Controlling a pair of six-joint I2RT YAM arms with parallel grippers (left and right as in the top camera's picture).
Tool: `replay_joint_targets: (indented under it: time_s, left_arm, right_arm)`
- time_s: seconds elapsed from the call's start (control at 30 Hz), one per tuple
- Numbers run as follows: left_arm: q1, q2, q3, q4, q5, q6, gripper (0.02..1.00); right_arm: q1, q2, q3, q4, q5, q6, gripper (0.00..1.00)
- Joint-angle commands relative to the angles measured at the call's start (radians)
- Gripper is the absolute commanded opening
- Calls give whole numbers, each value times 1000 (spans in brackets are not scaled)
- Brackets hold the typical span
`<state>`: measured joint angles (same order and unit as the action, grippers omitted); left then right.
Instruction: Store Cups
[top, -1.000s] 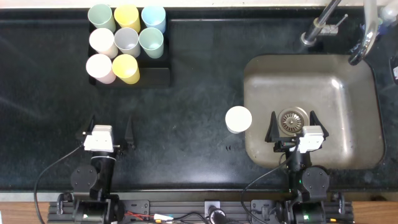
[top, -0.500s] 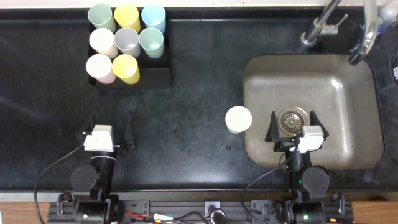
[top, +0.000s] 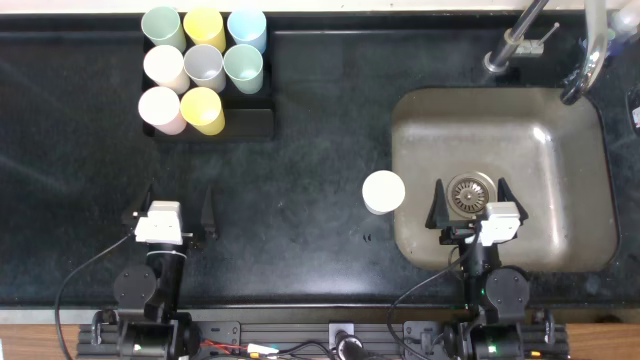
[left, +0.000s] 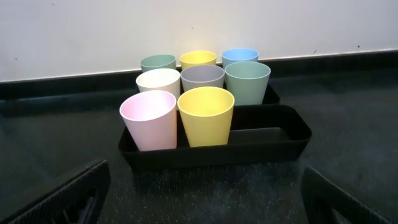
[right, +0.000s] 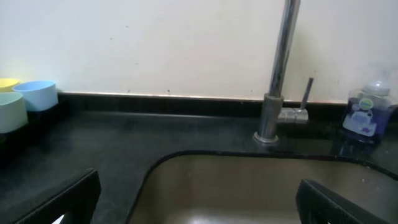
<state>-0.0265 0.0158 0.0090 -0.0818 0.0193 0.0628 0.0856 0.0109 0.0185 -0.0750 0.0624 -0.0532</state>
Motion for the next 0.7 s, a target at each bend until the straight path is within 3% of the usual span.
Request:
replay_joint_targets:
  time_s: [0.03, 0.27, 0.53, 0.7]
  left_arm:
    - [-1, -12, 3, -10, 2, 19, 998]
    - [-1, -12, 3, -10, 2, 19, 1000]
    - [-1, -12, 3, -10, 2, 19, 1000]
    - [-1, -12, 3, -10, 2, 19, 998]
  right_arm:
    - [9, -3, 25, 13, -37, 8, 996]
    - [20, 209, 472, -272, -36, 8, 998]
    - [20, 838, 1195, -1035, -45, 9, 998]
    - [48, 1110, 1295, -1202, -34, -1, 998]
